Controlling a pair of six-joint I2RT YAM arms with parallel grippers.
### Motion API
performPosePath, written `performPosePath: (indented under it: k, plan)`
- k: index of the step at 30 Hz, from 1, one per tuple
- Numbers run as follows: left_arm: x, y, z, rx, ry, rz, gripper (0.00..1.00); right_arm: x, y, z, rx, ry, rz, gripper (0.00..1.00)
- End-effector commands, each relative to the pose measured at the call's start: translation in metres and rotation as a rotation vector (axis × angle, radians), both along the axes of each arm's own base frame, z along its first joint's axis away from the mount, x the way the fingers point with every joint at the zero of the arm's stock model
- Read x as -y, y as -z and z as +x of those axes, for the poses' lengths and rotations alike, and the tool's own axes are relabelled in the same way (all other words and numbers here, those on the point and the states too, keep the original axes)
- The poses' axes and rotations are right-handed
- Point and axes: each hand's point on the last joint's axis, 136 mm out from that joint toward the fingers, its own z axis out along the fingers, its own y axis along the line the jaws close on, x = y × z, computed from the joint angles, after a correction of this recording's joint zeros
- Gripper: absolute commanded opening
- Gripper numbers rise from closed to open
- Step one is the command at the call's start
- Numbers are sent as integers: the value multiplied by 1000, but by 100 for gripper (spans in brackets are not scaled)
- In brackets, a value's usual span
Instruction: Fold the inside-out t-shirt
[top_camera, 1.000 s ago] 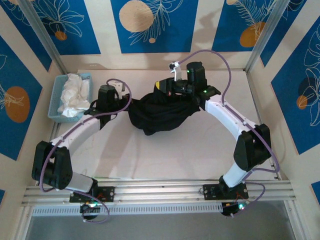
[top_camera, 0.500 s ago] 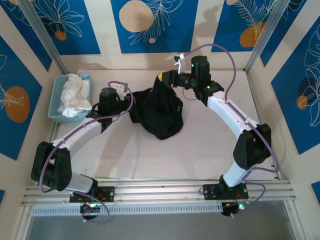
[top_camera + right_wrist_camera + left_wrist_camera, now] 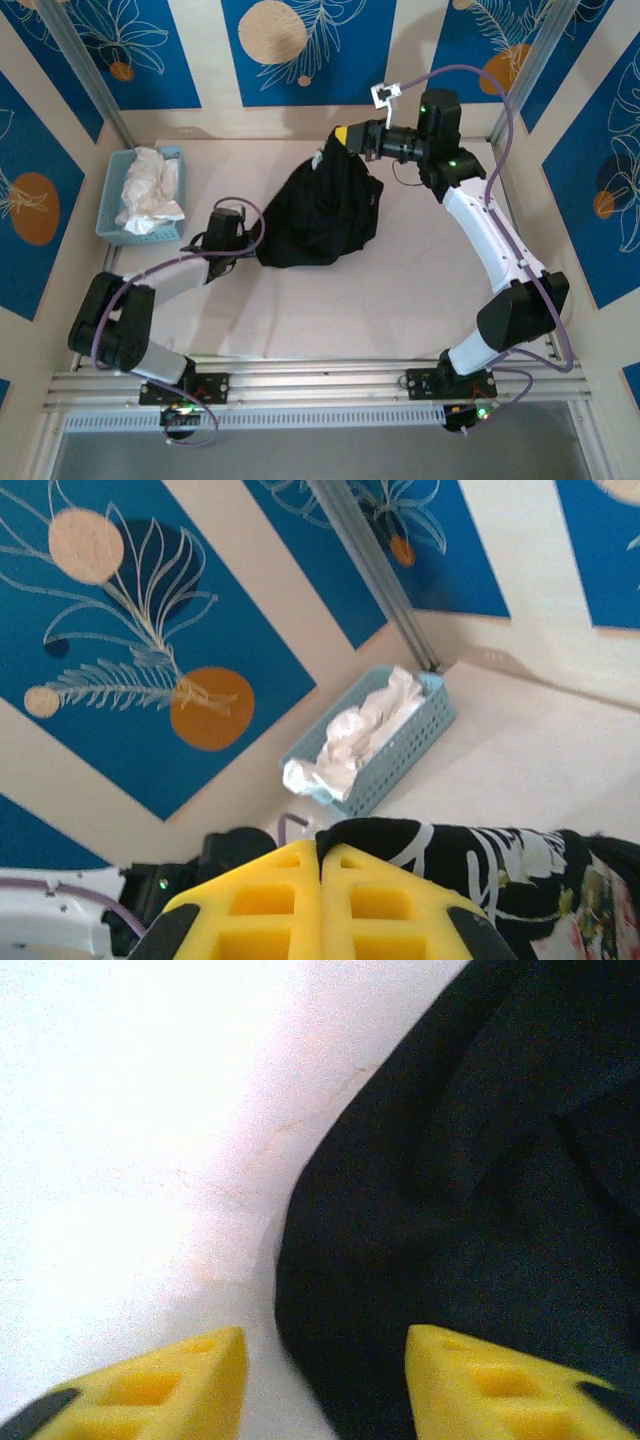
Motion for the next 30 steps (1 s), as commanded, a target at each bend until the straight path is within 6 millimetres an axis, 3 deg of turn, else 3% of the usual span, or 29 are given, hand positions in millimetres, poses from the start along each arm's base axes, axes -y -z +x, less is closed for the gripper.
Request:
performPosePath:
  k: [1,3,6,10,12,13,16,17,18,21,24,26,30]
  plan:
    - [20,-63,0,168,90,-128,64,-4,6,-21,11,-97,-44,0]
    - [41,-90,-7,219,184,-201,72,-4,12,-20,2,-98,-52,0]
    - [91,-126,-21,260,377,-313,78,-5,16,-20,-5,-100,-54,0]
    - [155,-146,-36,278,571,-368,79,-7,15,-20,-10,-105,-49,0]
    - [167,-139,-29,249,575,-364,69,-6,11,-23,-4,-110,-48,0]
    - [167,-132,-21,223,548,-352,57,-5,8,-25,5,-109,-52,0]
    - [147,-118,3,202,431,-316,17,5,-4,-33,41,-93,-67,0]
    - [133,-113,12,193,363,-311,6,11,-10,-36,56,-84,-67,0]
    - [119,-111,20,191,314,-318,3,16,-17,-39,76,-76,-62,0]
    - [71,-109,34,200,174,-359,0,39,-42,-45,129,-35,-28,0]
    - [27,-105,35,209,37,-342,0,51,-56,-54,168,-18,7,0]
    - [8,-101,28,210,-13,-317,0,50,-48,-58,157,-25,12,0]
    - [3,-74,7,153,4,-293,11,44,7,-60,38,-37,-15,0]
